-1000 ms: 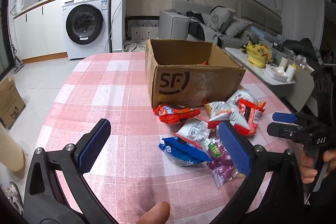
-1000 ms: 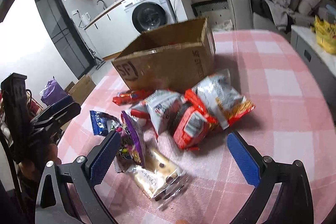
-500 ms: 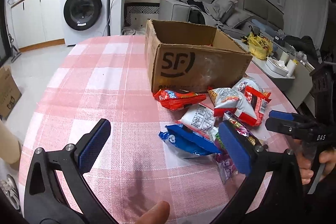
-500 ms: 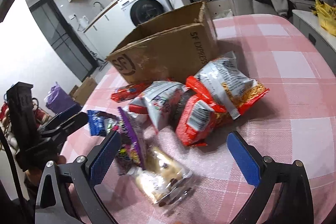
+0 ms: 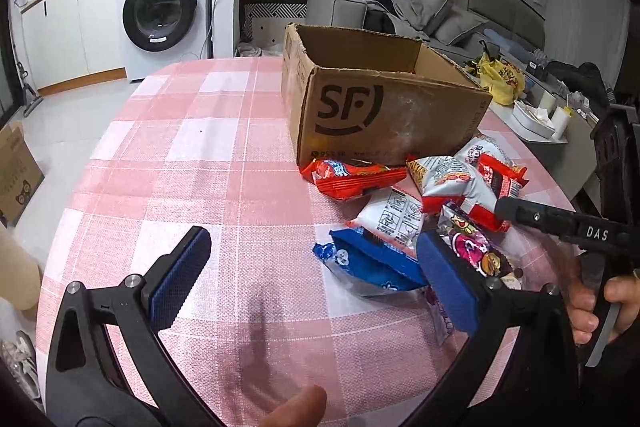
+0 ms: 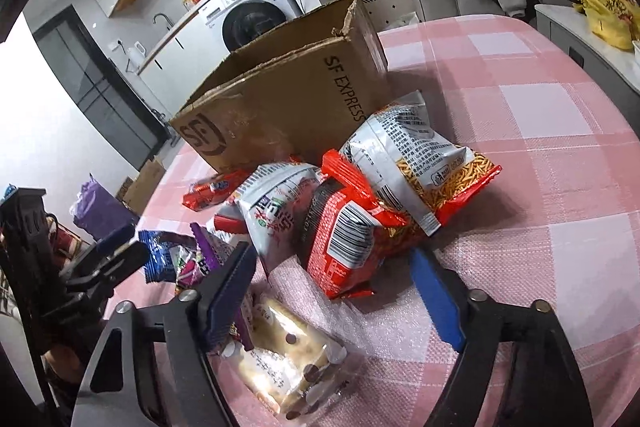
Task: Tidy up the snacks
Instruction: 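Move both grippers back over the remaining snack packets, then grasp the blue biscuit packet with the left gripper while the right gripper grasps a red packet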
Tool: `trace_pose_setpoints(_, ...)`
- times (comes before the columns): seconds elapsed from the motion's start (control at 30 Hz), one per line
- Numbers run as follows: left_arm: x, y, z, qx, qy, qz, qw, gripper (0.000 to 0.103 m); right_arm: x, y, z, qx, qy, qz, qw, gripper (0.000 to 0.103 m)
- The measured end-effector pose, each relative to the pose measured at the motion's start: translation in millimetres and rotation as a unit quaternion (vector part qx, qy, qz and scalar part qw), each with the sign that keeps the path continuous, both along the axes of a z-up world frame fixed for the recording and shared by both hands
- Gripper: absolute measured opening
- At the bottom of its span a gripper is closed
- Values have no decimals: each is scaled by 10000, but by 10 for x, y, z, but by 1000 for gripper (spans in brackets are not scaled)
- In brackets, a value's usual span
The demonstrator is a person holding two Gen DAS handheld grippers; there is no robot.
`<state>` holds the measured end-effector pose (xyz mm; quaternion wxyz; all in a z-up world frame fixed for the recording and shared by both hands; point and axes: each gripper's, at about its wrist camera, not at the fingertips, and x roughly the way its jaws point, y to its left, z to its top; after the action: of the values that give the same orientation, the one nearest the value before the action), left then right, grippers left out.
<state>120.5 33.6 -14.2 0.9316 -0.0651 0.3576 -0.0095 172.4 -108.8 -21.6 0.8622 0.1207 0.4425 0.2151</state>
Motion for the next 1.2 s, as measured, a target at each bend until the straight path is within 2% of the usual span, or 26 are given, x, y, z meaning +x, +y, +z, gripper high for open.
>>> trace_pose_setpoints(0.33, 2, 32, -16, -27, -19, 32, 10000, 102, 99, -120, -26, 345, 107, -227, 9991, 63)
trace_pose_setpoints(0.67, -11, 63, -4, -10, -38, 84, 10000, 102, 81, -268, -15, 549, 96, -330, 9979, 58)
trace_pose_setpoints(0.8, -17, 89, 2, -51, -59, 151, 9999, 102, 95, -329, -45, 496, 123, -410, 9978, 48)
trace_pose_setpoints(0.9, -12, 91, -2, -32, -38, 163, 9999, 102, 78, -263, -76, 412, 154, -314, 9985, 47)
trace_pose_setpoints(1.03, -3, 86, -21, -36, 5, 149, 9999, 102, 35, -169, -46, 167, 0, -215, 9996, 39)
trace_pose_setpoints(1.13, 8, 76, -41, -40, 84, 144, 9999, 102, -7, -147, -7, 212, -127, -113, 9996, 28)
trace_pose_setpoints(1.2, 11, 72, -46, -42, 114, 151, 9998, 102, -67, -152, 51, 207, -327, -118, 9992, 25)
